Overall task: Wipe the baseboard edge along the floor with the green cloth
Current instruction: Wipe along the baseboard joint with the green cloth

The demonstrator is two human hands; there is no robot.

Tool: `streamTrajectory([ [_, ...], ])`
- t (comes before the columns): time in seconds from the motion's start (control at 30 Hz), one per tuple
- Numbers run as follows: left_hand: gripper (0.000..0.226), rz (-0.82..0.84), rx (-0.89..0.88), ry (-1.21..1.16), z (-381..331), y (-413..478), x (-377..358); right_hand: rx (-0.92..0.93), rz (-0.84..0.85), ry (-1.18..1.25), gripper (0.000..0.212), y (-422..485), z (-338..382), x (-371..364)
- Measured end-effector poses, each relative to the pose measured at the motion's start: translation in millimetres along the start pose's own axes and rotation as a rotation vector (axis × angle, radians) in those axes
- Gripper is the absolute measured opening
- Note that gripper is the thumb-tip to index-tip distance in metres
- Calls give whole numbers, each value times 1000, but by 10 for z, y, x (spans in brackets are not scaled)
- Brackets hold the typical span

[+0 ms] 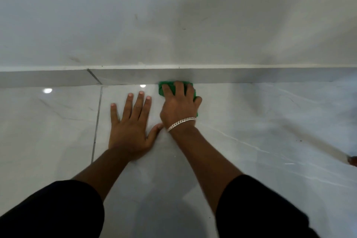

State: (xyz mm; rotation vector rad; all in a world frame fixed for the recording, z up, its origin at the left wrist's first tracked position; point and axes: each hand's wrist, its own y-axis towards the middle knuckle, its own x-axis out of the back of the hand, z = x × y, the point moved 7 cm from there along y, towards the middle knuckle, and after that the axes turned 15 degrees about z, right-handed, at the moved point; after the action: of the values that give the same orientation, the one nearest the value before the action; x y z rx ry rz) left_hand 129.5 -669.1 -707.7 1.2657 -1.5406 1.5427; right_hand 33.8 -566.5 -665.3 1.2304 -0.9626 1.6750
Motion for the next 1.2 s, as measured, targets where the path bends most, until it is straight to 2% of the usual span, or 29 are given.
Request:
streamTrajectory([
  [0.07,87,-3,3,-20,0,-6,20,24,-16,-80,41,36,-269,64],
  [0.23,85,-20,-9,-33,-2,-22,29,-216,-86,-89,40,27,-1206,218],
  [0.33,85,-27,-3,-26,-9,-17,28,-428,-110,48,41,20,-1292,191],
  [0.4,86,-30,-5,-22,-20,-13,23,-544,-174,132,40,-51,-1073,185],
  [0.47,86,-31,-7,-25,-25,-9,20,-478,-169,132,37,-67,-703,140],
  [0.6,87,-19,-1,-10,-12,0,11,-176,-51,73,33,-28,-84,-21],
  [0.73,87,-4,13,-19,-5,-6,27,36,-25,-56,29,108,-306,85],
  [0.8,86,-2,8,-25,-6,-8,33,-13,-41,-66,29,130,-717,173],
  [0.9,86,5,3,-27,-13,3,22,-190,-40,-61,30,88,-1273,268],
  [1.03,86,2,4,-9,-21,9,8,-507,-21,28,30,64,-1219,208],
  [1.07,86,4,5,-5,-24,9,6,-499,-32,43,29,58,-1028,184],
  [1.2,87,9,14,-6,-18,14,7,-185,29,-14,31,54,-141,-18],
])
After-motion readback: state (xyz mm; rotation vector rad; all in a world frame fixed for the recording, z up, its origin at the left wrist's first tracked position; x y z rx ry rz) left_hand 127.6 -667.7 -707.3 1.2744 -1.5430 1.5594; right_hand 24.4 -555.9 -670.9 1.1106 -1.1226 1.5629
